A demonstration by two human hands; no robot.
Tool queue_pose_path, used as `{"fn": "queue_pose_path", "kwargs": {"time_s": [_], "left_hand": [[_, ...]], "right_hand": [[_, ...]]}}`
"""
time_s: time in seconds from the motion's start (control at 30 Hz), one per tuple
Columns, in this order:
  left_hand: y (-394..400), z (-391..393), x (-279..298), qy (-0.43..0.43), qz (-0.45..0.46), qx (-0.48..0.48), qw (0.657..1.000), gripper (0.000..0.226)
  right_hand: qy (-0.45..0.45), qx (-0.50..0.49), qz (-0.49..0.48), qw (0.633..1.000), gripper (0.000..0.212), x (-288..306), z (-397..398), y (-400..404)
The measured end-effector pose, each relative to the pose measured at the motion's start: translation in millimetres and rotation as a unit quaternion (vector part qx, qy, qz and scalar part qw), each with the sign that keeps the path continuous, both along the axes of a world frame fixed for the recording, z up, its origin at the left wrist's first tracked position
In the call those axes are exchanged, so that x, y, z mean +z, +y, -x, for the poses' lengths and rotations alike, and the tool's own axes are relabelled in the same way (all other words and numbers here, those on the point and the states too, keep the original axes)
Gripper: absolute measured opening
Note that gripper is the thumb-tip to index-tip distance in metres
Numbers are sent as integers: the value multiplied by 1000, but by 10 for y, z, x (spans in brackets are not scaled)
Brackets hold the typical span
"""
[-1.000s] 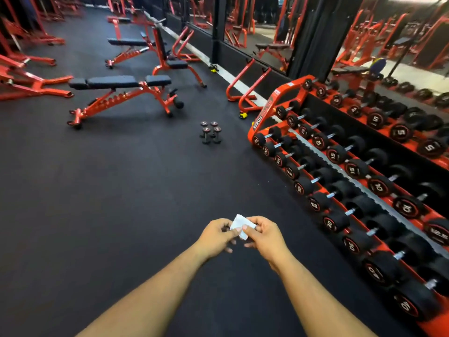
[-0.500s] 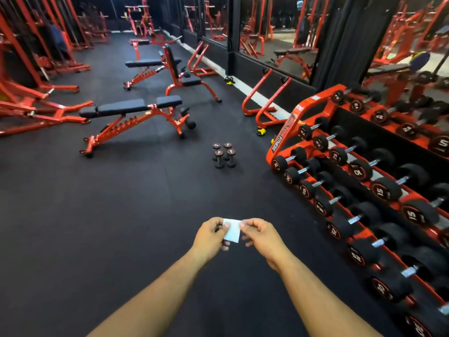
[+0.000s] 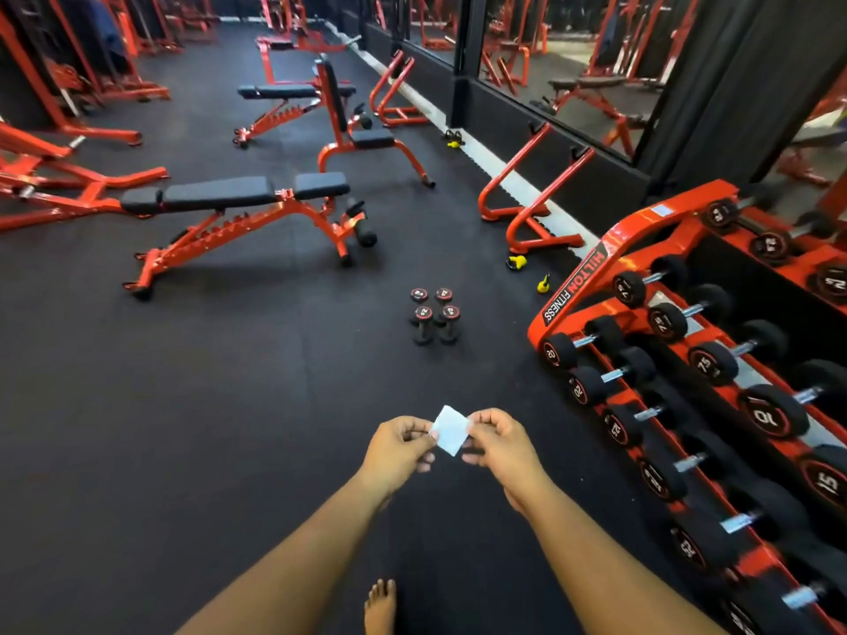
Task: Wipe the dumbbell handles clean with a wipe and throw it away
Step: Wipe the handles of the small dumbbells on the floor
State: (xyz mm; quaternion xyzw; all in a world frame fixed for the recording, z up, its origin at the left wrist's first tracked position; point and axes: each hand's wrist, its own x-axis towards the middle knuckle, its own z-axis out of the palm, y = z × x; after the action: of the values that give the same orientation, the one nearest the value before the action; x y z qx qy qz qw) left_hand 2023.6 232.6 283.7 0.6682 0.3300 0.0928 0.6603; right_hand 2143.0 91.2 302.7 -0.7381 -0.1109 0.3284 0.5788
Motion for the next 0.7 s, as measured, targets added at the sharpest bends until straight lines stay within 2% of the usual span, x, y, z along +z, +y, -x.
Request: {"fn": "queue_pose_path", "kwargs": {"time_s": [0.13, 0.23, 0.3, 0.37, 0.47, 0.57, 0.63, 0.7], "left_hand": [[850, -839, 9, 32, -67, -62, 995, 5], [1405, -1510, 85, 55, -134, -127, 981, 9], [1642, -1871, 94, 65, -166, -146, 973, 14], [1874, -2279, 6, 60, -167, -141, 974, 23], [2196, -2810, -168, 67, -126, -115, 983, 32], [2498, -3350, -284, 92, -87, -95, 987, 17], [2678, -3633, -283, 107, -81, -80, 988, 6], [2908, -3972, -292, 121, -88, -70, 986, 6]], "right_hand": [[-23, 43, -1, 999, 27, 129, -733, 713], [-69, 101, 36, 992, 40, 134, -1370, 1192], [-96, 124, 68, 985, 35, 90, -1712, 1422], [-102, 119, 74, 985, 23, -6, -2113, 1679], [-58, 73, 52, 994, 17, -154, -2693, 2072], [-21, 34, 43, 998, 14, -324, -3333, 2477], [-6, 36, 44, 998, 13, -372, -3638, 2692], [8, 56, 53, 997, 11, -389, -3968, 2932]]}}
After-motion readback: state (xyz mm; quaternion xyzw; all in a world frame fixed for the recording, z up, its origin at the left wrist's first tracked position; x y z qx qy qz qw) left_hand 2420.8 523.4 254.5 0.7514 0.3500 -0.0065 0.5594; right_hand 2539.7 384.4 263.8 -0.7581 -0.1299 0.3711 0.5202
